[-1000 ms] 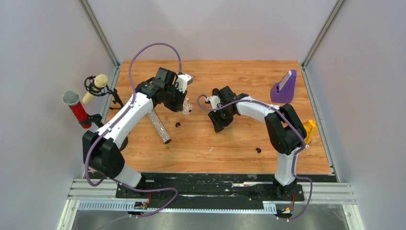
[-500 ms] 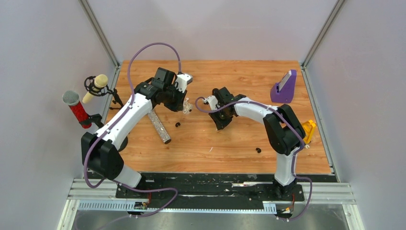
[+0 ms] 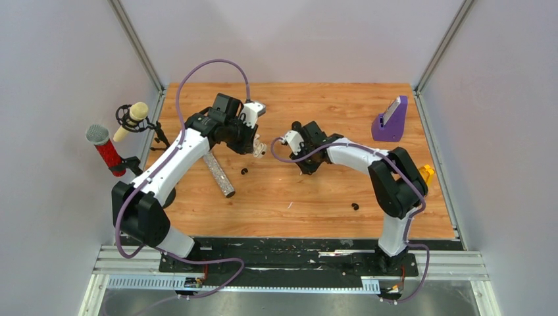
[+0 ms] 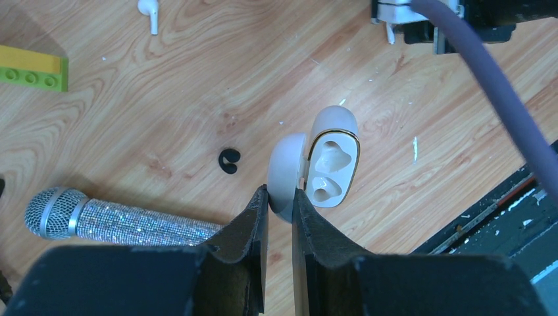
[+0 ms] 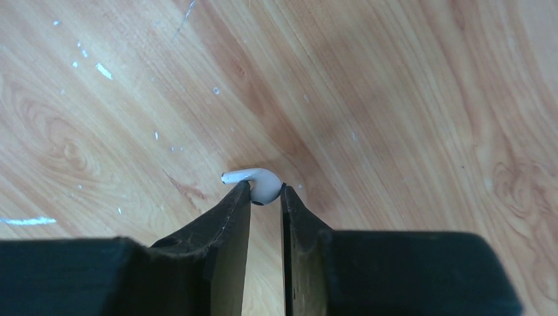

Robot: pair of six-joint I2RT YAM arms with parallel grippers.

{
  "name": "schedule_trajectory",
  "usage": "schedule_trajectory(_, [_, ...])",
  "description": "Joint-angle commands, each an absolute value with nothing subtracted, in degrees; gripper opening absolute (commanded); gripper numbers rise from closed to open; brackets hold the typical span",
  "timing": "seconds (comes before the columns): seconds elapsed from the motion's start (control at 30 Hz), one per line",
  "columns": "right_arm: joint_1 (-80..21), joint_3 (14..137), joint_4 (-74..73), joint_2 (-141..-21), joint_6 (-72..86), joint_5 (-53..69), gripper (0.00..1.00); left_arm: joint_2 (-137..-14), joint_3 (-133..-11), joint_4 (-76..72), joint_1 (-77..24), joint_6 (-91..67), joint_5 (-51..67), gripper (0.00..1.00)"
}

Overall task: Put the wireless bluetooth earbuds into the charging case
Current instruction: Adjust the charging case.

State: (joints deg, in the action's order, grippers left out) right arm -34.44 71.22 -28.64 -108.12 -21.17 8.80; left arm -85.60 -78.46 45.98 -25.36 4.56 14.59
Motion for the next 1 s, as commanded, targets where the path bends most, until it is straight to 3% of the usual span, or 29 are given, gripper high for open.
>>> schedule_trajectory(0.0, [-34.5,67.0,-19.9,-99.1,-28.5,7.3,0.08,-85.9,-78.2,44.6,-25.4,3.8,16.5,0.13])
schedule_trajectory(0.53, [-37.7,54.5,-6.6,-72.1,-45.1,8.6,0.08,-100.9,-85.6,51.1,-31.4,6.1,23.0,0.14])
schedule_trajectory(0.67, [-41.1,50.5,-5.2,-68.5,-50.7,7.6,0.07,-106.9,-90.2,56.1,-31.9,7.8,29.0,0.14])
schedule_trajectory(0.97, [-48.0,43.8,-1.4,-67.9,-57.2,3.5,0.07,-109.6,-92.4,58.0,-34.7,8.4,27.5,0.14])
